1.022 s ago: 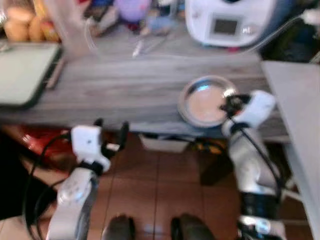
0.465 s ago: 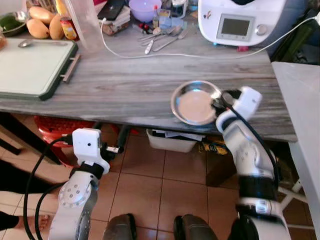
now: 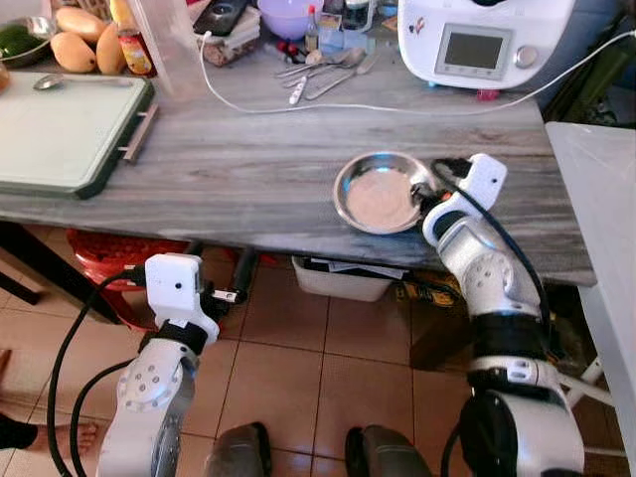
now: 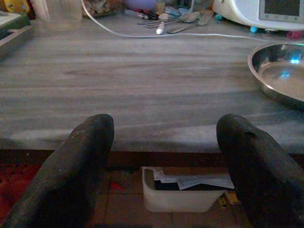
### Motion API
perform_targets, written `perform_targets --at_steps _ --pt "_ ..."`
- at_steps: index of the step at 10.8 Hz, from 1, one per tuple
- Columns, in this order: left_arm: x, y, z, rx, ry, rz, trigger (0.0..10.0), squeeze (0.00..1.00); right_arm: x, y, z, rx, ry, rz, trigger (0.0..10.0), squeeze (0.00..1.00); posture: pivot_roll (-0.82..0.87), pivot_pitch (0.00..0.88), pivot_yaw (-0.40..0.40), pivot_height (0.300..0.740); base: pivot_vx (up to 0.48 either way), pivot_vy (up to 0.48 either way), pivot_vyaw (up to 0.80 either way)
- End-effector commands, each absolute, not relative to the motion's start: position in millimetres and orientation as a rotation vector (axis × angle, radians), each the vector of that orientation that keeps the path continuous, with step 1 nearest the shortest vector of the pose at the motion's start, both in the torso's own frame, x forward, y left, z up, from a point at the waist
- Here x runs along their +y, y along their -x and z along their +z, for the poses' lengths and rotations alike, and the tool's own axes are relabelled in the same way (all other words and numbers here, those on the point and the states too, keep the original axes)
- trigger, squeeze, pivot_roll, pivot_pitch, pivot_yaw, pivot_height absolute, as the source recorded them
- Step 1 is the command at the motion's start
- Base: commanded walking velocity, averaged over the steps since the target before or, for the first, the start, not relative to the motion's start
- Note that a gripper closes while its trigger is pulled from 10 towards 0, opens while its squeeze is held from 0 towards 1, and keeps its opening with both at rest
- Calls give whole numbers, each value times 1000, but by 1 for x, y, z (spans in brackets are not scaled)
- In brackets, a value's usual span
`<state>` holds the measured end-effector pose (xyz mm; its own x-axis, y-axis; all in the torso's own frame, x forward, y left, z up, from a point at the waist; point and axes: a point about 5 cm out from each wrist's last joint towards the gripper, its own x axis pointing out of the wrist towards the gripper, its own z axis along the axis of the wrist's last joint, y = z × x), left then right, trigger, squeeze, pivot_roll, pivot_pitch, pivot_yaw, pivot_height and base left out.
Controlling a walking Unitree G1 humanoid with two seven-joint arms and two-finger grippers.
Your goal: Setting the table
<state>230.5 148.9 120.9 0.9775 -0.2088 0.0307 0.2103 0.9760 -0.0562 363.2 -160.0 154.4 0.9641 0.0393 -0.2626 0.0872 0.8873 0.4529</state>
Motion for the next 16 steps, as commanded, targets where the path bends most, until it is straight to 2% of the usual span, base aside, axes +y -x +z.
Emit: perform_targets --at_steps 1,2,3,8,12,13,16 --pt "147 -230 122 -23 51 -221 10000 0 -159 -366 156 276 -490 -28 10000 0 -21 176 12 740 0 0 0" --pt "146 -230 122 -23 51 -225 10000 0 -158 -369 158 275 -498 -26 10000 631 -21 177 12 740 0 0 0" --pt "146 -231 122 -24 51 -225 10000 0 -157 -372 160 262 -505 -16 10000 1000 -20 177 13 740 0 0 0" --pt "145 -232 122 -25 45 -213 10000 0 -153 -386 171 231 -542 44 10000 1000 -21 175 11 740 0 0 0" --pt "145 -236 122 -27 47 -199 10000 0 -157 -365 156 270 -516 63 10000 1000 -33 168 7 740 0 0 0" --pt "146 -238 122 -30 40 -186 10000 0 -163 -354 155 253 -464 52 10000 1000 -37 163 5 740 0 0 0" --pt "149 -246 122 -31 41 -136 10000 0 -167 -335 175 30 -197 106 10000 1000 -46 136 9 740 0 0 0"
